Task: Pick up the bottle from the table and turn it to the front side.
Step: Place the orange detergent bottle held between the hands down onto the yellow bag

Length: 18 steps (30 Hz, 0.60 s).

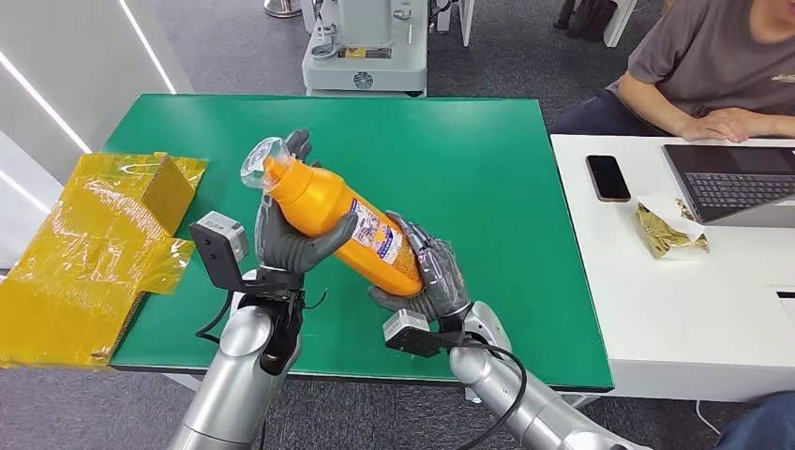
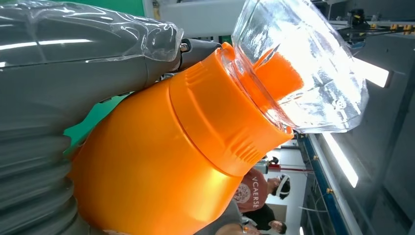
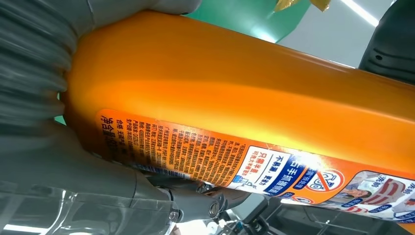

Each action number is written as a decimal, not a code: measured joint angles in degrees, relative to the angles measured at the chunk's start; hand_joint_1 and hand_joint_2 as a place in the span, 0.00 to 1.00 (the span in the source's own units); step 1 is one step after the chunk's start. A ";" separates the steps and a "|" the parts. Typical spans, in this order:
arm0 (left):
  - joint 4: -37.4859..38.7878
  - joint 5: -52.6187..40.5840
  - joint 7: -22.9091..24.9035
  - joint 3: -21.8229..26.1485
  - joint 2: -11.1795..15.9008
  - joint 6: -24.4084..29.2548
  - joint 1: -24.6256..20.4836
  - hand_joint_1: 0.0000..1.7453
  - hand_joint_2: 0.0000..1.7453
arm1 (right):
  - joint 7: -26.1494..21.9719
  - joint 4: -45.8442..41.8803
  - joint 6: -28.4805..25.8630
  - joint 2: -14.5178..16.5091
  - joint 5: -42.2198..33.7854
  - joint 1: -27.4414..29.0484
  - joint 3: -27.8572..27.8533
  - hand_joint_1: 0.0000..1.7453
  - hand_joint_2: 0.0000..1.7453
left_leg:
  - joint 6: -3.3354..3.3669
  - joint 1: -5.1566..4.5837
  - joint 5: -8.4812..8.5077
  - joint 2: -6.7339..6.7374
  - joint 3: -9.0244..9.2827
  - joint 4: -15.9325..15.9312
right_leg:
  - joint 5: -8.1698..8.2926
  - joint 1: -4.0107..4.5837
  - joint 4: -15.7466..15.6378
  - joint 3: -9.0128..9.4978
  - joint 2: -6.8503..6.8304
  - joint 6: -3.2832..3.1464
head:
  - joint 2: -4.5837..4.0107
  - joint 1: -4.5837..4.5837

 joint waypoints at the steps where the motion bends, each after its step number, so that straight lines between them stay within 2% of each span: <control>1: 0.05 0.25 -0.10 0.13 0.01 0.02 0.09 0.75 1.00 | 0.02 -0.05 -0.30 -0.10 0.02 0.00 0.20 1.00 1.00 | 0.00 0.00 0.00 0.00 0.00 0.00 | 0.00 0.00 0.00 0.00 0.00 0.00 | 0.00 0.00; 2: 0.08 0.45 -0.24 0.28 0.02 0.05 0.19 1.00 1.00 | 0.05 -0.12 -0.64 -0.19 0.03 0.00 0.39 1.00 1.00 | 0.00 0.00 0.00 0.00 0.00 0.00 | 0.00 0.00 0.00 0.00 0.00 0.00 | 0.00 0.00; 17: 0.21 0.41 -0.88 0.67 0.29 0.80 1.16 1.00 1.00 | 0.08 -0.36 -2.87 -0.87 -0.18 0.07 1.69 1.00 1.00 | 0.00 0.00 0.00 0.00 0.00 0.00 | 0.00 0.00 0.00 -0.01 0.00 0.00 | 0.00 0.00; 18: 0.24 0.41 -0.89 0.70 0.31 0.85 1.16 1.00 1.00 | 0.05 -0.36 -2.94 -0.87 -0.20 0.08 1.73 0.91 1.00 | 0.00 0.00 0.00 0.00 0.00 0.00 | 0.00 0.00 0.00 -0.01 0.00 0.00 | 0.00 0.00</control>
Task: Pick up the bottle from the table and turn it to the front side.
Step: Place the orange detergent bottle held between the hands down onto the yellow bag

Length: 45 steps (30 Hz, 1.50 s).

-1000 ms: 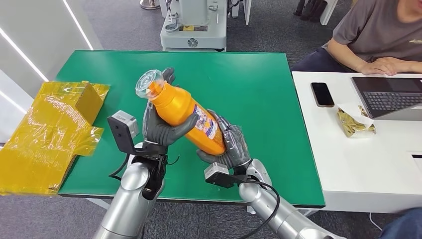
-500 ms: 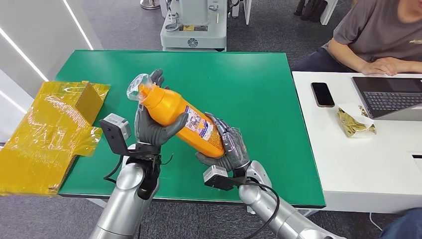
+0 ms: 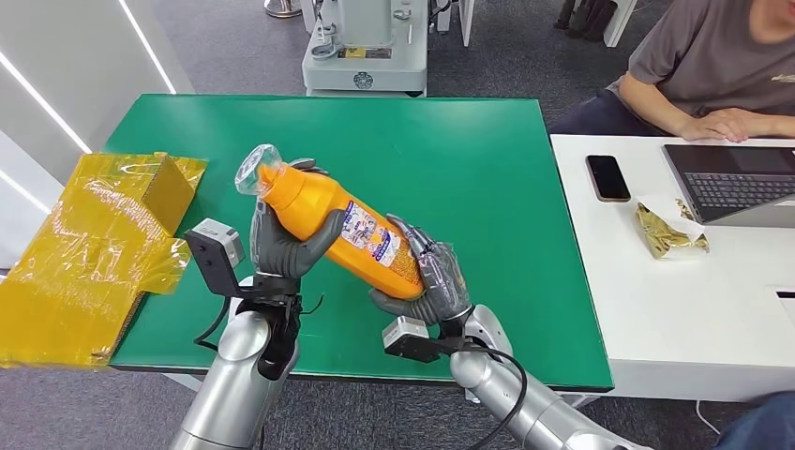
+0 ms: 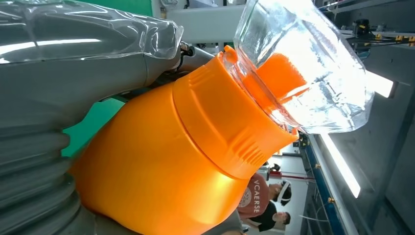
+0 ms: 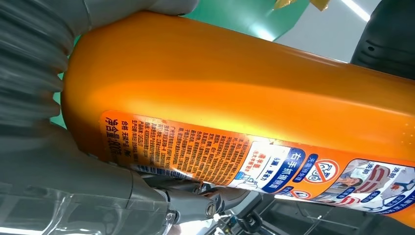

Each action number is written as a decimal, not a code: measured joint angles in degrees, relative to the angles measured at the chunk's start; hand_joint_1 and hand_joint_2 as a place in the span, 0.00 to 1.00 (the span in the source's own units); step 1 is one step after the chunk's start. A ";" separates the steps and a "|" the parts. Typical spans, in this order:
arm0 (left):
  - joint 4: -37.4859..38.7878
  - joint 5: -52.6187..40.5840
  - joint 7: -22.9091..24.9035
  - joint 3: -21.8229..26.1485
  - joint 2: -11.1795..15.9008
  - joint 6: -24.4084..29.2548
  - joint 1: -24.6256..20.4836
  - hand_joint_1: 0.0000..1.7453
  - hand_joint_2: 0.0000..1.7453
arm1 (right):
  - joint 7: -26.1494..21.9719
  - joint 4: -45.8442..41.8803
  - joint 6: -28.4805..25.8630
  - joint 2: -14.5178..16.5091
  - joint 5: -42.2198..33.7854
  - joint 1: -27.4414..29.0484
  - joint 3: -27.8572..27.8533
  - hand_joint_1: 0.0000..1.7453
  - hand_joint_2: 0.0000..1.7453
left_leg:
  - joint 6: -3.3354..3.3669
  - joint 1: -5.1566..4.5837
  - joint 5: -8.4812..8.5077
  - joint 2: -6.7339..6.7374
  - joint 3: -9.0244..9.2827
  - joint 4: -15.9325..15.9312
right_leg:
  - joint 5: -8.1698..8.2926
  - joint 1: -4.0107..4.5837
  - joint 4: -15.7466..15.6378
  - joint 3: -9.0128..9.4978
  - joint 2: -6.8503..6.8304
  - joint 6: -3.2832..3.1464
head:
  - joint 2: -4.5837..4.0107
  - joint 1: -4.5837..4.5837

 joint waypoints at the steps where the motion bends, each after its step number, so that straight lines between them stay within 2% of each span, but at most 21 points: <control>1: 0.03 0.00 -0.01 0.02 0.01 0.04 0.00 1.00 1.00 | -0.02 0.00 -0.08 0.00 -0.03 0.01 0.03 0.71 1.00 | 0.00 0.00 0.00 0.00 0.00 0.00 | 0.00 0.00 0.00 0.00 0.00 0.00 | 0.00 0.00; 3: 0.12 0.01 -0.05 0.07 0.01 0.16 0.00 1.00 1.00 | -0.05 0.00 -0.29 0.00 -0.07 0.04 0.11 0.21 1.00 | 0.00 0.00 0.00 0.00 0.00 0.00 | 0.00 0.00 0.00 0.00 0.00 0.00 | 0.00 0.00; 4: 0.16 0.03 -0.07 0.09 0.01 0.27 0.00 1.00 1.00 | -0.12 0.00 -0.51 0.00 -0.05 0.06 0.18 0.06 1.00 | 0.00 0.00 0.00 0.00 0.00 0.00 | 0.00 0.00 0.00 0.00 0.00 0.00 | 0.00 0.00; 5: 0.19 0.09 -0.08 0.15 0.01 0.45 -0.01 1.00 1.00 | -0.18 0.00 -0.83 0.00 -0.02 0.10 0.26 0.00 1.00 | 0.00 0.00 0.00 0.01 0.00 0.00 | 0.00 0.00 0.00 0.00 0.00 0.00 | 0.00 0.00; 12: 0.32 0.22 -0.39 0.96 0.28 2.14 0.34 1.00 1.00 | -0.42 -0.21 -2.99 -0.05 0.65 1.26 -0.30 0.00 1.00 | 0.00 0.00 0.00 0.00 0.01 0.00 | 0.00 0.00 0.00 0.00 0.00 0.00 | 0.00 0.00; 17: 0.41 0.24 -0.88 1.36 0.51 2.87 0.75 1.00 1.00 | -0.43 -2.56 -3.07 -0.09 6.08 3.81 -3.64 0.00 1.00 | 0.00 0.00 0.00 -0.01 -0.01 0.00 | 0.00 0.00 -0.01 0.00 -0.01 0.00 | 0.00 0.01; 21: 0.59 0.23 -0.99 1.68 0.59 3.40 0.77 1.00 1.00 | -0.59 -9.18 -3.07 -0.12 15.03 7.86 -7.29 0.00 1.00 | 0.00 0.00 -0.01 -0.01 -0.01 0.00 | -0.01 0.00 -0.01 -0.01 -0.01 0.00 | 0.00 -0.01; 27: 0.90 -0.43 -1.22 2.65 0.52 5.52 0.75 1.00 1.00 | -0.76 -21.31 -3.08 0.75 16.32 14.71 -11.47 0.00 1.00 | 0.00 0.00 -0.01 0.00 -0.02 -0.01 | -0.01 0.00 -0.01 -0.01 -0.01 0.00 | 0.00 0.01; 33: -0.19 0.49 -3.69 4.17 0.61 5.72 1.09 0.99 1.00 | -0.82 -33.20 -3.08 2.43 17.72 21.05 -13.78 0.00 1.00 | 0.00 0.01 -0.01 -0.01 -0.03 -0.03 | -0.02 0.01 -0.01 -0.01 -0.03 -0.01 | 0.00 0.00; 40: -3.11 -9.85 -4.60 5.42 2.63 16.42 1.65 1.00 1.00 | -0.79 -41.41 -3.07 3.42 19.72 26.97 -15.22 0.00 1.00 | 0.00 0.01 -0.01 0.00 -0.03 -0.05 | -0.02 0.01 -0.01 0.00 -0.02 -0.01 | 0.00 0.01; 45: -6.76 -20.46 -1.76 7.19 6.28 24.36 3.02 1.00 1.00 | -0.75 -40.88 -3.07 3.58 17.89 29.79 -15.98 0.00 1.00 | 0.00 0.02 0.00 0.02 -0.02 -0.06 | -0.03 0.02 -0.01 -0.01 -0.02 -0.01 | 0.00 0.01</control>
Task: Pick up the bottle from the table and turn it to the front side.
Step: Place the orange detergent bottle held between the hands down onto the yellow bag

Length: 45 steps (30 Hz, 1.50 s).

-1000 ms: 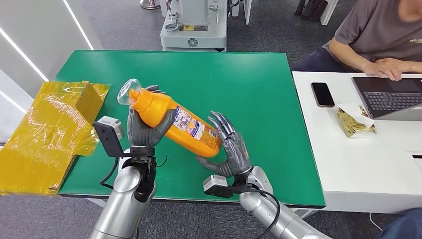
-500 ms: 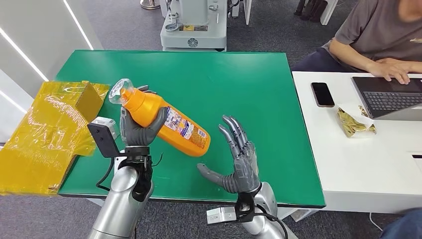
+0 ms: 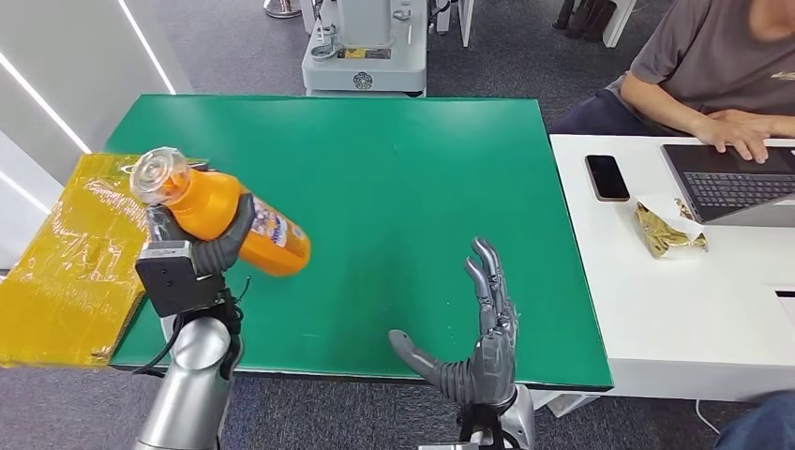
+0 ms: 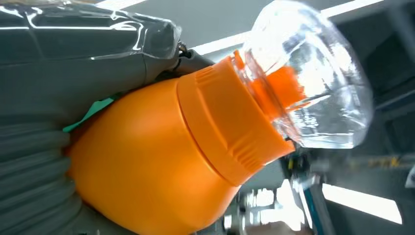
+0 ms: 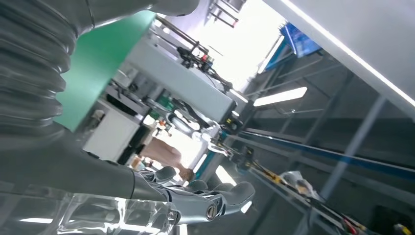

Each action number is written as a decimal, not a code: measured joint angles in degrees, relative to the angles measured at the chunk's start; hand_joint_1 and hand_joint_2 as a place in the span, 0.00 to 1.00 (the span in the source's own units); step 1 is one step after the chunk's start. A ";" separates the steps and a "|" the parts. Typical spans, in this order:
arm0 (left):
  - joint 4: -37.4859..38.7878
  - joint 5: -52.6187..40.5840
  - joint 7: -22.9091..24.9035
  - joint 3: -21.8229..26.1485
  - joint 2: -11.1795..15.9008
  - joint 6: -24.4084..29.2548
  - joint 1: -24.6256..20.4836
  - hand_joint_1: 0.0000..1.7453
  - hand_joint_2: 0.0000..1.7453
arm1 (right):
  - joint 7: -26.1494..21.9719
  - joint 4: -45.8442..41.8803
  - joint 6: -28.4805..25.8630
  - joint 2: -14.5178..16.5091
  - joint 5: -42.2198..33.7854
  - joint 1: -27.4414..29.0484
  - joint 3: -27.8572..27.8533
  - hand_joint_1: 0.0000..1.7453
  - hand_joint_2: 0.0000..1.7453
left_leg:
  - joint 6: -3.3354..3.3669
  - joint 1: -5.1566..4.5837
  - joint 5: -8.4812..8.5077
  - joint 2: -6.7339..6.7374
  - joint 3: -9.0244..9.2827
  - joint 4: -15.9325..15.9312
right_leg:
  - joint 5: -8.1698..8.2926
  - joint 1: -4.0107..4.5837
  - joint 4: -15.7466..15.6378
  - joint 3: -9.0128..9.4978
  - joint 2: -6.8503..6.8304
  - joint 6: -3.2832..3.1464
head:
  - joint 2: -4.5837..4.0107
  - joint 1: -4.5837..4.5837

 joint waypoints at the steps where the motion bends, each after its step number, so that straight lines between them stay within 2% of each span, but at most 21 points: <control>1: -0.54 -1.62 0.45 0.37 0.72 0.90 0.25 1.00 1.00 | 0.01 0.19 0.00 0.00 -0.27 0.36 -0.05 0.00 1.00 | 0.00 0.00 0.00 -0.01 0.00 0.00 | 0.00 0.00 0.00 0.00 -0.02 0.00 | 0.00 0.01; 3: -1.44 -6.10 2.23 1.06 2.47 2.36 0.66 1.00 1.00 | -0.02 0.63 0.00 0.00 -1.29 0.82 -0.12 0.00 1.00 | 0.00 0.01 0.00 -0.02 -0.01 -0.01 | -0.01 0.02 0.01 0.01 -0.03 -0.01 | 0.00 0.01; 6: -1.72 -20.94 7.01 2.21 6.20 6.39 0.42 1.00 1.00 | -0.03 1.37 0.01 0.00 -2.60 1.49 -0.21 0.00 1.00 | -0.01 0.01 0.01 0.04 0.01 -0.02 | -0.01 0.02 0.02 -0.01 0.04 -0.03 | 0.00 0.01; 8: 0.13 -31.17 9.25 2.94 9.82 8.09 -1.52 0.99 1.00 | -0.04 1.53 0.01 0.00 -2.65 2.09 -0.23 0.00 1.00 | -0.04 0.03 0.03 0.00 0.01 -0.02 | -0.02 0.03 0.03 -0.02 0.01 -0.04 | 0.00 0.02; 10: 3.43 -38.33 10.77 3.62 13.70 8.48 -4.47 0.93 1.00 | -0.05 1.59 0.00 0.01 -2.66 2.63 -0.23 0.00 1.00 | -0.09 0.05 0.06 0.04 0.04 -0.03 | -0.01 0.04 0.07 -0.02 0.05 -0.07 | 0.00 0.01; 12: 6.25 -42.78 12.25 4.13 16.67 8.50 -6.64 0.89 1.00 | -0.05 1.72 0.01 0.02 -2.82 3.04 -0.22 0.00 1.00 | -0.11 0.04 0.07 0.15 0.09 -0.03 | 0.01 0.04 0.10 -0.03 0.17 -0.10 | 0.00 -0.01; 16: 10.74 -50.12 15.26 4.09 20.83 7.48 -9.11 1.00 1.00 | -0.05 1.96 0.01 -0.01 -4.60 3.16 0.07 0.00 1.00 | -0.12 0.04 0.08 0.20 0.10 -0.03 | 0.01 0.04 0.11 -0.05 0.24 -0.11 | 0.00 0.04; 21: 18.61 -57.71 17.23 1.62 25.70 5.01 -13.94 1.00 1.00 | -0.05 2.18 0.01 -0.30 -6.72 2.86 0.57 0.00 1.00 | -0.13 0.04 0.08 0.21 0.08 -0.02 | 0.02 0.04 0.10 -0.11 0.26 -0.12 | 0.00 0.03; 25: 25.75 -64.58 19.58 -1.92 27.16 5.06 -18.73 1.00 1.00 | -0.05 2.37 0.01 -0.53 -7.23 2.48 0.88 0.00 1.00 | -0.13 0.03 0.09 0.20 0.06 -0.01 | 0.03 0.04 0.11 -0.10 0.24 -0.11 | 0.00 0.03; 29: 32.86 -68.03 20.61 -5.50 27.22 5.55 -22.66 1.00 1.00 | -0.05 2.41 0.02 -0.57 -6.89 2.50 0.97 0.00 1.00 | -0.13 0.01 0.09 0.22 0.06 -0.01 | 0.03 0.03 0.11 -0.10 0.26 -0.11 | 0.00 0.02; 34: 38.31 -69.78 20.52 -8.09 27.05 5.21 -24.65 1.00 1.00 | -0.05 2.51 0.02 -0.62 -6.72 2.57 1.04 0.00 1.00 | -0.13 0.02 0.08 0.22 0.05 -0.01 | 0.03 0.03 0.10 -0.13 0.30 -0.11 | 0.00 0.03; 41: 45.77 -71.80 17.19 -11.79 26.30 -0.17 -26.61 1.00 1.00 | -0.05 2.86 0.01 -0.66 -6.40 3.20 1.26 0.00 1.00 | -0.13 0.03 0.08 0.23 0.05 -0.01 | 0.02 0.03 0.10 -0.16 0.30 -0.12 | 0.00 0.03; 45: 48.52 -71.81 16.11 -12.86 25.68 -0.74 -26.80 1.00 1.00 | -0.05 2.83 0.01 -0.66 -5.85 4.53 1.23 0.00 1.00 | -0.13 0.03 0.08 0.24 0.03 -0.01 | 0.02 0.03 0.11 -0.16 0.31 -0.12 | 0.00 0.02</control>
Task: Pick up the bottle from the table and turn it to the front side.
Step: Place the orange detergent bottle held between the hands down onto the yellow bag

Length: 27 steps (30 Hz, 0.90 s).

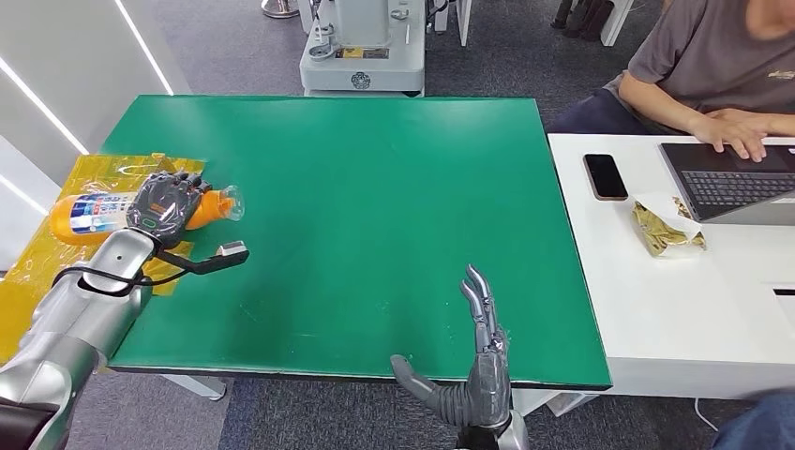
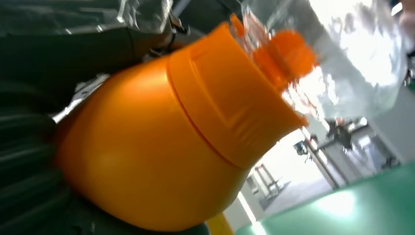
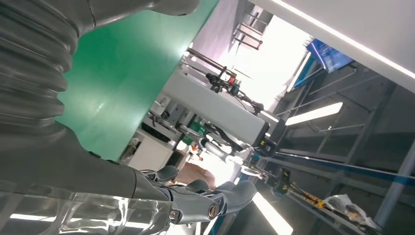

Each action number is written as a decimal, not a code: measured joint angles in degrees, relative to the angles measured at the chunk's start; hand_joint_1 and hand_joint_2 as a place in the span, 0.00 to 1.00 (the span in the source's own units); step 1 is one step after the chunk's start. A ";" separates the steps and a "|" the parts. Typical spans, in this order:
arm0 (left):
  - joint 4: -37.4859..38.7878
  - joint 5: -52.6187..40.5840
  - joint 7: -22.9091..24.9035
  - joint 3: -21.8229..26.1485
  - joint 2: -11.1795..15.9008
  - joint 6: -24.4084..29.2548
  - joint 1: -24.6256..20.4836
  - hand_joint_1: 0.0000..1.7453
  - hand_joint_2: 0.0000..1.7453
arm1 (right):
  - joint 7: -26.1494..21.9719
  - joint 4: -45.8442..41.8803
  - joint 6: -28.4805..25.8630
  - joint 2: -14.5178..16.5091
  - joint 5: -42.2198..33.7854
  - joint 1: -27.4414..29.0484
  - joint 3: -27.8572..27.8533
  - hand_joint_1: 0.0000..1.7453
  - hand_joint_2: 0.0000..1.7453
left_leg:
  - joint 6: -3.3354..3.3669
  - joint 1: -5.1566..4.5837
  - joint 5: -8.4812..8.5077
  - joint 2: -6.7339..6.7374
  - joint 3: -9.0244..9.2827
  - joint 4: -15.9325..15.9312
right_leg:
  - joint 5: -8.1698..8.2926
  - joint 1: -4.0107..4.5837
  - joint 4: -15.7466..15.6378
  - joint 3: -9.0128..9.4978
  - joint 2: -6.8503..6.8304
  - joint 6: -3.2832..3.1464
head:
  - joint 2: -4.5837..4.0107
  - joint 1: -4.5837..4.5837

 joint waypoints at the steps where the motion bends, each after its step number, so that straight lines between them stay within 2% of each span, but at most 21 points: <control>1: 0.49 0.02 0.00 -0.18 -0.13 0.17 0.01 1.00 1.00 | 0.00 0.00 0.00 -0.01 -0.37 0.26 -0.01 0.00 1.00 | 0.00 0.00 0.00 0.00 -0.01 0.00 | 0.00 0.00 0.00 0.00 0.00 0.00 | 0.00 0.01; 9: 3.73 1.46 -1.17 -0.43 -1.28 1.96 0.66 1.00 1.00 | 0.00 0.02 0.01 -0.03 -0.59 0.72 -0.08 0.00 1.00 | 0.00 0.00 0.00 -0.01 -0.02 0.00 | 0.00 0.00 -0.01 0.00 -0.01 0.00 | 0.00 0.01; 18: 5.48 4.98 -3.99 -0.31 -1.98 3.41 3.85 1.00 1.00 | 0.16 0.09 0.00 -0.34 -0.70 0.71 0.13 0.00 1.00 | 0.00 0.00 -0.01 -0.02 -0.03 -0.01 | 0.00 0.00 0.00 0.00 -0.01 0.00 | 0.00 0.01; 27: 6.14 4.68 -2.80 -0.15 -1.31 6.17 6.46 1.00 1.00 | 0.68 0.96 0.01 -1.20 -2.12 0.20 1.29 0.00 1.00 | -0.01 0.00 -0.02 -0.04 -0.05 -0.01 | 0.00 0.00 0.00 0.00 -0.04 0.00 | 0.00 0.01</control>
